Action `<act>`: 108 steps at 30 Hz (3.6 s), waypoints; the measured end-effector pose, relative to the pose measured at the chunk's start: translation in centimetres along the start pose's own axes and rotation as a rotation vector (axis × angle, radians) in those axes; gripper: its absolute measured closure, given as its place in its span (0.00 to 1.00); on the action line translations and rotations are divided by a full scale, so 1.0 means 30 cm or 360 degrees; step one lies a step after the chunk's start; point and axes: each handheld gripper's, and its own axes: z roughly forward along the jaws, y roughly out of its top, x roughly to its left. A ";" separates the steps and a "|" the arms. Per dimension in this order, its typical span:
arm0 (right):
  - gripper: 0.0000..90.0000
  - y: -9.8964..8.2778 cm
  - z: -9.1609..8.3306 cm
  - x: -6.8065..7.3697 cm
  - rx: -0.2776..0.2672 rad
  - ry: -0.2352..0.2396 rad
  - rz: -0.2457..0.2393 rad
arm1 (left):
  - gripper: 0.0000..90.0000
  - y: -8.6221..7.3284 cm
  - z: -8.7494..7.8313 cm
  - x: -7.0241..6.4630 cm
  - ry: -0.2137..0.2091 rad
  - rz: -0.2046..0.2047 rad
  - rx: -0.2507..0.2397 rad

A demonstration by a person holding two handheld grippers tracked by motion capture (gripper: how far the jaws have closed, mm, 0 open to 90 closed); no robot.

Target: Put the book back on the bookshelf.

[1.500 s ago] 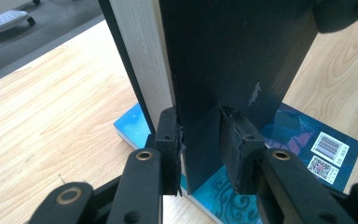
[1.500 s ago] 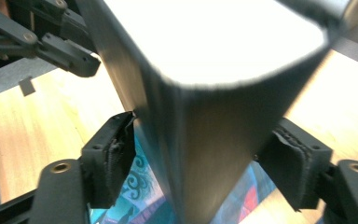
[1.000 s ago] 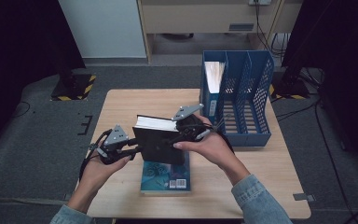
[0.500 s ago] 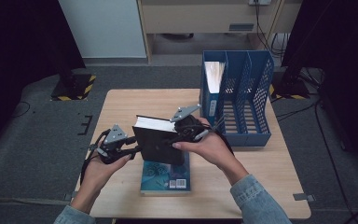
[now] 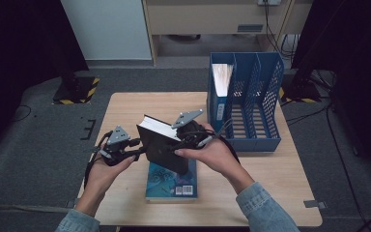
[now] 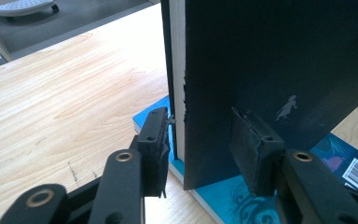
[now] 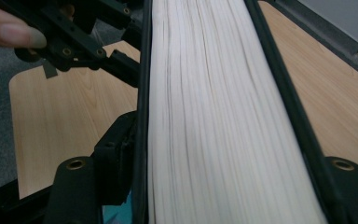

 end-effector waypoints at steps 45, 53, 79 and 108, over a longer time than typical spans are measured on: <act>0.57 0.010 0.020 -0.124 -0.0076 0.0145 0.0519 | 0.24 -0.362 0.086 0.131 0.0214 -0.0176 0.0378; 0.57 0.006 0.020 -0.152 -0.0099 0.0158 0.0620 | 0.07 -0.392 0.114 0.145 0.0211 -0.0200 0.0489; 0.58 0.011 -0.057 -0.170 -0.0136 0.0059 0.0694 | 0.01 -0.415 0.122 0.147 0.0209 -0.0188 0.0437; 0.58 -0.146 -0.265 -0.183 -0.0242 -0.0037 0.0799 | 0.00 -0.440 0.131 0.135 0.0198 -0.0170 0.0292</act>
